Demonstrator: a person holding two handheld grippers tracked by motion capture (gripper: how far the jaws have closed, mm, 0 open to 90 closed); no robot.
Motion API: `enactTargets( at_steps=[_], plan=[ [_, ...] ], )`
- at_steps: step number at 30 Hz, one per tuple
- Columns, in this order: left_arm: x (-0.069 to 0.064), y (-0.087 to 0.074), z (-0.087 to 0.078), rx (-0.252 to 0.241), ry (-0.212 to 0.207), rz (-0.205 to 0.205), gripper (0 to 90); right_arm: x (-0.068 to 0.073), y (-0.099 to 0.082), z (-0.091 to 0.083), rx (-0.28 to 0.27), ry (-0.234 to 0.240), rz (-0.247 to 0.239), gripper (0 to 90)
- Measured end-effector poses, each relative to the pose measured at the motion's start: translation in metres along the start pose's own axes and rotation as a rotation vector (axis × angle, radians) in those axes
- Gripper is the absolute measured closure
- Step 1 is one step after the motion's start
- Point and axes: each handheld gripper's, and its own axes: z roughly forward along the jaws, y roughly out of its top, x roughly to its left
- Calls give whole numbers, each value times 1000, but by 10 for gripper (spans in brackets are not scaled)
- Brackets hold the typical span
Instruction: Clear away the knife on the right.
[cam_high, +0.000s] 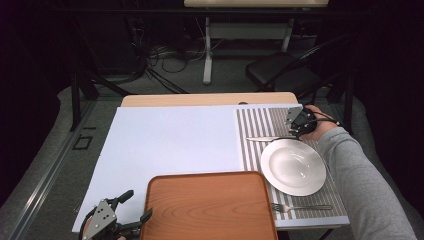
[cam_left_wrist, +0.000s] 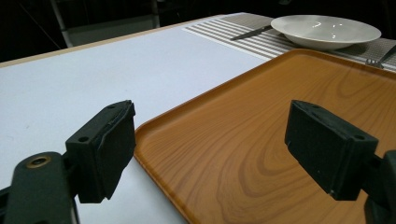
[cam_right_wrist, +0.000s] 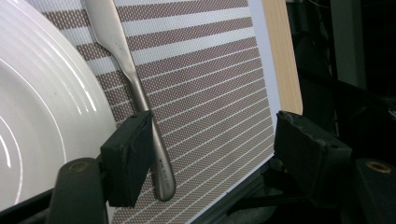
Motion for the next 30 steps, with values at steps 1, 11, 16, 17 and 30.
enactTargets(
  at_steps=[1,11,16,17,30],
  plan=[
    [0,0,0,1,1,-1,165,0,0,1,7,1,-2,299],
    [1,-1,0,2,4,-2,165,-7,3,8,12,18,-86,343],
    [1,-1,0,3,6,-8,165,-7,3,14,28,33,-115,357],
    [1,-2,0,5,8,-9,165,-6,3,15,36,38,-101,358],
    [2,-3,0,11,15,-17,164,-10,-7,36,71,152,-134,519]
  ],
)
